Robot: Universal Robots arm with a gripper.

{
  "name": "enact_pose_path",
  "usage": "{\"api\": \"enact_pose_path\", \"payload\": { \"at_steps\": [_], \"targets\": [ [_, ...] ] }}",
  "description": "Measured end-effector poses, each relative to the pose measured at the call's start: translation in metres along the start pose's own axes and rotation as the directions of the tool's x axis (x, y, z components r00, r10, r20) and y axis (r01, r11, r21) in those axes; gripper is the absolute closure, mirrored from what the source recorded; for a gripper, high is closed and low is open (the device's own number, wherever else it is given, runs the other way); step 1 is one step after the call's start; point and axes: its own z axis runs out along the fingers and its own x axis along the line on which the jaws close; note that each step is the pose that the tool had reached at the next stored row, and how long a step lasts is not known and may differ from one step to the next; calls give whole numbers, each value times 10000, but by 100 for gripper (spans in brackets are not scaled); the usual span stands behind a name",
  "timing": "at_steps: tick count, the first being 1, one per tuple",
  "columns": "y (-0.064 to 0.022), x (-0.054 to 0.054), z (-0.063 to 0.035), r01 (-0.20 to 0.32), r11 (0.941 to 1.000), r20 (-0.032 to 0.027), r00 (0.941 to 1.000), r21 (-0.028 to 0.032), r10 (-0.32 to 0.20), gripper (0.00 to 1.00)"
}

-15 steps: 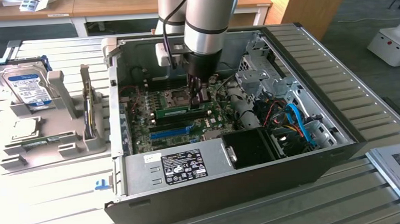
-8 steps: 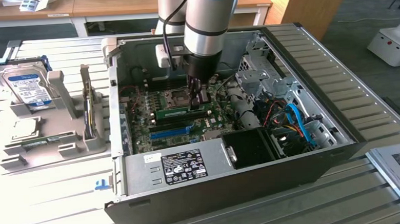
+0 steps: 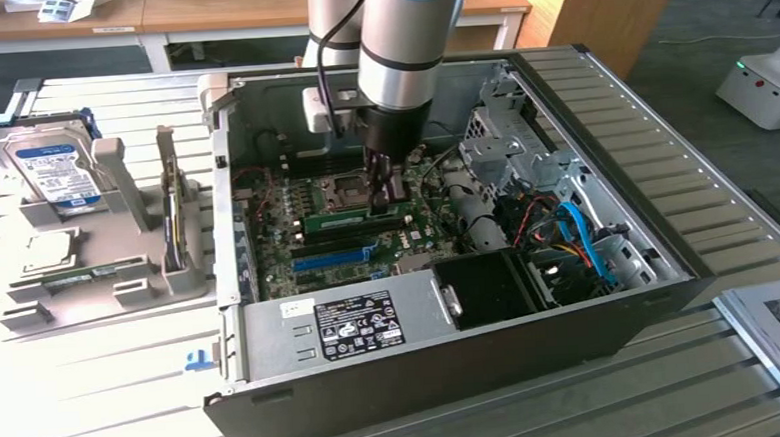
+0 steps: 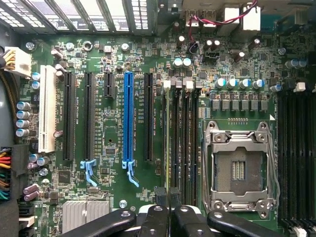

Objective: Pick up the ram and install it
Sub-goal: 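Insert the ram into the slot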

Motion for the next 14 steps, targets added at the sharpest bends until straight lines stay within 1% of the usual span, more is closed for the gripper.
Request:
{"api": "enact_pose_path", "payload": {
  "at_steps": [7, 14],
  "targets": [
    [6, 0, 3, 1, 10000, 0, 10000, 0, -1, 88],
    [5, 1, 29, 1, 10000, -1, 10000, 0, -1, 88]
  ]
}}
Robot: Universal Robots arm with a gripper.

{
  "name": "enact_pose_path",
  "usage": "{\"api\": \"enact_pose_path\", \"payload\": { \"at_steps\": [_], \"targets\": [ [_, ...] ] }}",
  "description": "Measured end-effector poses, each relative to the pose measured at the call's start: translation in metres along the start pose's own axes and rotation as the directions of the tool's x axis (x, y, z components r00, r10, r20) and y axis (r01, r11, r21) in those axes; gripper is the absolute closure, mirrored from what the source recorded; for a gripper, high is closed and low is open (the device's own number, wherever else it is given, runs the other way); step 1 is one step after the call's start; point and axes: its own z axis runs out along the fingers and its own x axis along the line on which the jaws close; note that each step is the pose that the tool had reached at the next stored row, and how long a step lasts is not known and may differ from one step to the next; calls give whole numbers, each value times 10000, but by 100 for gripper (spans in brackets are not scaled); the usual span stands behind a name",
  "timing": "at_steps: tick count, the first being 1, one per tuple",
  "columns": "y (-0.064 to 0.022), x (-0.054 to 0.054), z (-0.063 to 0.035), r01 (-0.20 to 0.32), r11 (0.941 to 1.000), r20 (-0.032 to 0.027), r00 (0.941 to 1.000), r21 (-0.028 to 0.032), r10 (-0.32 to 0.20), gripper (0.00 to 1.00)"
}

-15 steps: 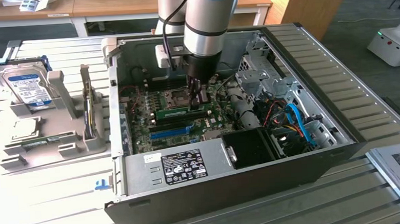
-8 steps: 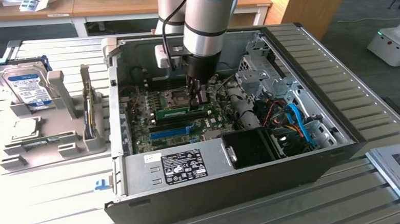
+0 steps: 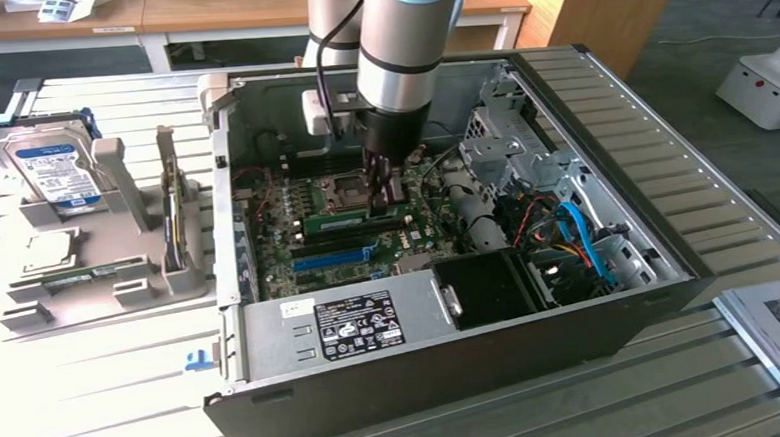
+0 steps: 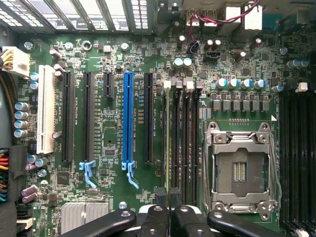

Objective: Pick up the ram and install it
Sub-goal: 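Insert the ram into the slot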

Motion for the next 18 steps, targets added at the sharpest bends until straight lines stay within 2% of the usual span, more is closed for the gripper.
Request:
{"api": "enact_pose_path", "payload": {
  "at_steps": [18],
  "targets": [
    [0, -15, 11, -1, 10000, 0, 10000, 0, 1, 88]
  ]
}}
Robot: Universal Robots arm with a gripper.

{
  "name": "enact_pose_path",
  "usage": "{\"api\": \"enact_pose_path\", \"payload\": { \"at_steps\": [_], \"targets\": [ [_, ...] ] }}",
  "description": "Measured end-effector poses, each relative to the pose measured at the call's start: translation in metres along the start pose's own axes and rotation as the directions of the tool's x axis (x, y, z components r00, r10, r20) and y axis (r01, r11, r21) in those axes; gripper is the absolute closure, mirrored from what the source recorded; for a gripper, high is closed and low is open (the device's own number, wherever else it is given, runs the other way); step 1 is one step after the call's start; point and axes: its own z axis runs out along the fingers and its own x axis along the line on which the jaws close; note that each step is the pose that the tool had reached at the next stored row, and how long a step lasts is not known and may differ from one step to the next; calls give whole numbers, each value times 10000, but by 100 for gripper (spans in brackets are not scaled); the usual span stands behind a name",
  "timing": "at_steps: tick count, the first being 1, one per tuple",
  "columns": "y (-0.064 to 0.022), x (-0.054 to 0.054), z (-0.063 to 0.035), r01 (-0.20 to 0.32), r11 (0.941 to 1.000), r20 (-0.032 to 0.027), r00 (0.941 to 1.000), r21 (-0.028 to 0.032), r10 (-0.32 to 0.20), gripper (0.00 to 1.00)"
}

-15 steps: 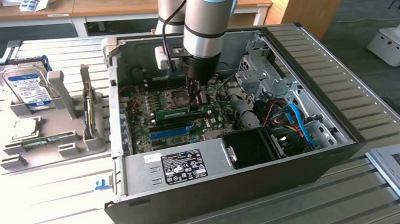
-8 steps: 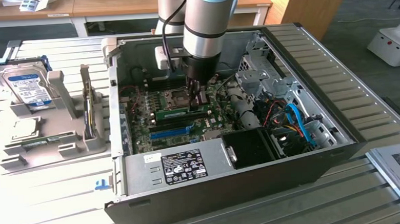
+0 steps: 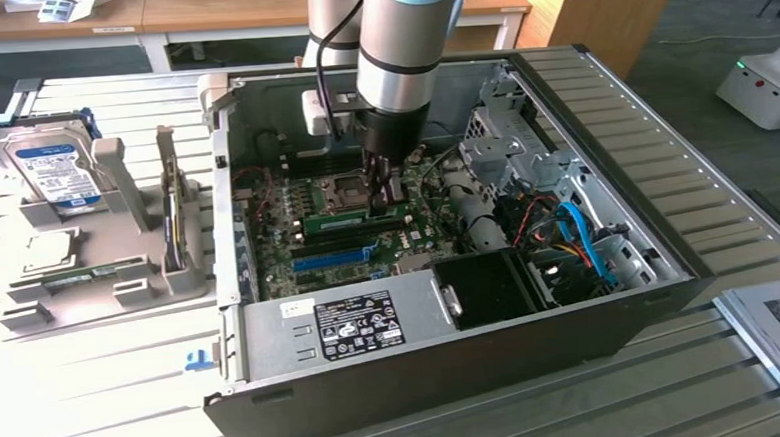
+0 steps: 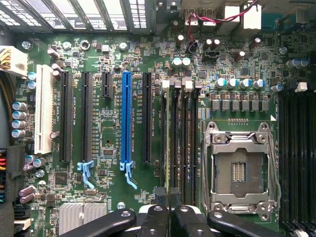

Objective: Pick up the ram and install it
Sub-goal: 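Insert the ram into the slot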

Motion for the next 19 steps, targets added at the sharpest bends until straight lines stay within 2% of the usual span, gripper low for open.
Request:
{"api": "enact_pose_path", "payload": {
  "at_steps": [19],
  "targets": [
    [-1, -4, 27, 0, 10000, 1, 10000, 1, 0, 88]
  ]
}}
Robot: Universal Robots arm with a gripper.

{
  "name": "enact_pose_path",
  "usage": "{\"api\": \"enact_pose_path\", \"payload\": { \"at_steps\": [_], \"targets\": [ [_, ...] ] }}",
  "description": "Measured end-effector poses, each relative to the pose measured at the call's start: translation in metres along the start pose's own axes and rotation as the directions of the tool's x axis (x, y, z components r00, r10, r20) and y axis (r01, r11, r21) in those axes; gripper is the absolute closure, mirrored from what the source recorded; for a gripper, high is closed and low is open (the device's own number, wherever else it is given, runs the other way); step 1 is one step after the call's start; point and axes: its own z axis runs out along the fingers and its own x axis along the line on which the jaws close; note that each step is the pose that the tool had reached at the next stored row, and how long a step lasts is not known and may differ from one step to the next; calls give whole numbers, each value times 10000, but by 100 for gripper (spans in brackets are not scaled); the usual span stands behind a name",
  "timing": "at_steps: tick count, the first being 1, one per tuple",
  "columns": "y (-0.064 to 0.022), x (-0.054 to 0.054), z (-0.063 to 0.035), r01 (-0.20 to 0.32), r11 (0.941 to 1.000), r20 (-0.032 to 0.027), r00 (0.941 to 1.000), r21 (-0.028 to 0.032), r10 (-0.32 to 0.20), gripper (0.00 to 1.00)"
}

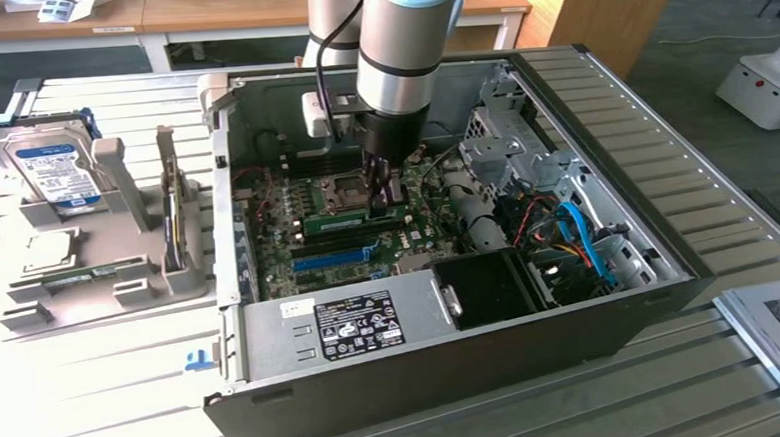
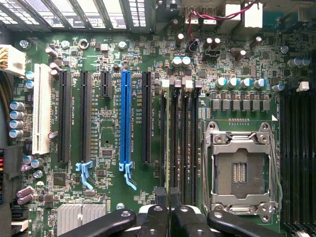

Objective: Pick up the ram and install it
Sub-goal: 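Insert the ram into the slot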

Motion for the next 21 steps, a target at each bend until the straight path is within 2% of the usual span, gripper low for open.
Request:
{"api": "enact_pose_path", "payload": {
  "at_steps": [21],
  "targets": [
    [-8, 0, 21, 100, 9999, -4, 9999, -3, -100, 88]
  ]
}}
